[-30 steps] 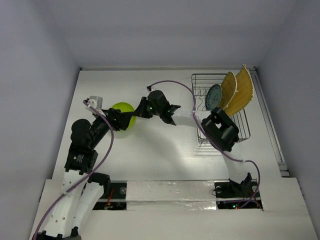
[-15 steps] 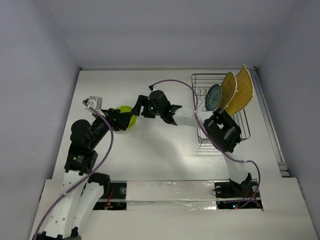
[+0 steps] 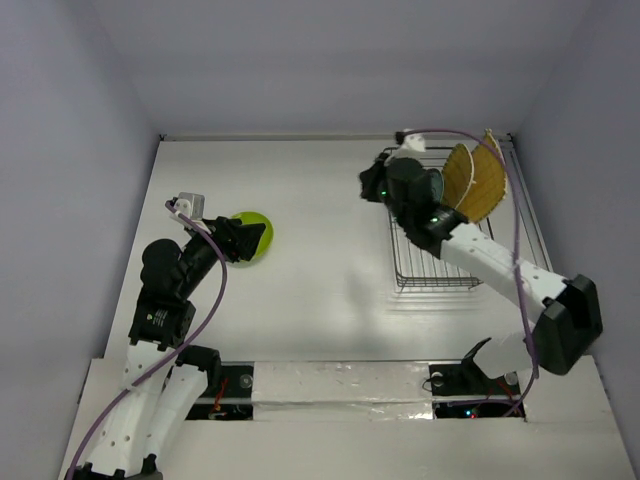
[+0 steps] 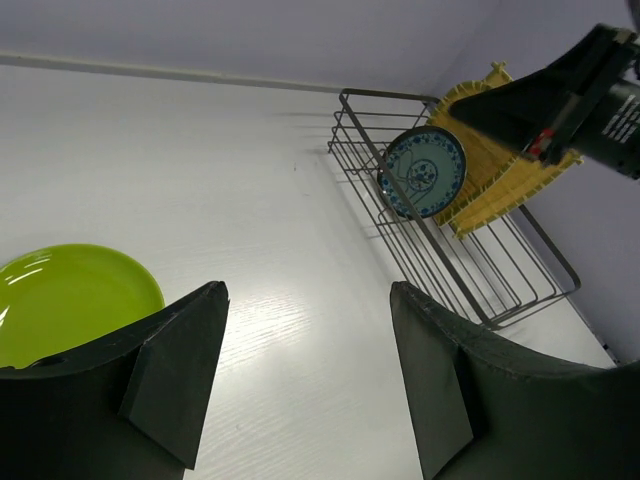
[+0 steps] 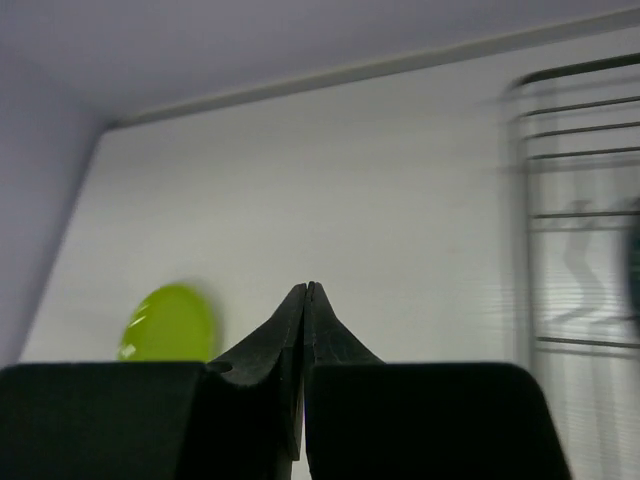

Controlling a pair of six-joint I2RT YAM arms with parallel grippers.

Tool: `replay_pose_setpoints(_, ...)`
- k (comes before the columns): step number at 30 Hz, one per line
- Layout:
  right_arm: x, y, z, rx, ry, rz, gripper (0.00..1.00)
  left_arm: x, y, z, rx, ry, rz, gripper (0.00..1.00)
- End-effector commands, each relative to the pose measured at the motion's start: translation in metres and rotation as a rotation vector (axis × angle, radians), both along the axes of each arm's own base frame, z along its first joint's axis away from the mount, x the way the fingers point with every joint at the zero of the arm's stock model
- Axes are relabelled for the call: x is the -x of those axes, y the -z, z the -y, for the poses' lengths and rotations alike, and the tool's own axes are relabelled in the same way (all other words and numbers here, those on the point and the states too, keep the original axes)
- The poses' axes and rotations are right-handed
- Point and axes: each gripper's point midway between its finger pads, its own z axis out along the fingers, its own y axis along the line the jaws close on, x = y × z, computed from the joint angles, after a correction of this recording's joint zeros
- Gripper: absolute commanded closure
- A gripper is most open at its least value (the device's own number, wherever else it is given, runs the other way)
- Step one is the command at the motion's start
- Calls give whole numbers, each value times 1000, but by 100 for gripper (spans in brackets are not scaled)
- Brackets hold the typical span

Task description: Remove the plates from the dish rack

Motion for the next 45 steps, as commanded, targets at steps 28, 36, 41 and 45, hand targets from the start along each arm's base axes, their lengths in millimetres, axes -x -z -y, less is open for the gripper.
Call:
replay_pose_setpoints(28,-54,119,245,474,588,-315,60,-1,-16,0,12,5,55,38)
replay_pose_setpoints(36,-67,120,248,500,593,-329,81,-1,-17,0,10,2,56,38)
replay_pose_setpoints(41,-63,99,255,511,620,-290,92,-1,-16,0,12,3,55,38)
replay_pose_setpoints(45,-59,72,256,505,620,-252,94,-1,-17,0,13,5,56,38)
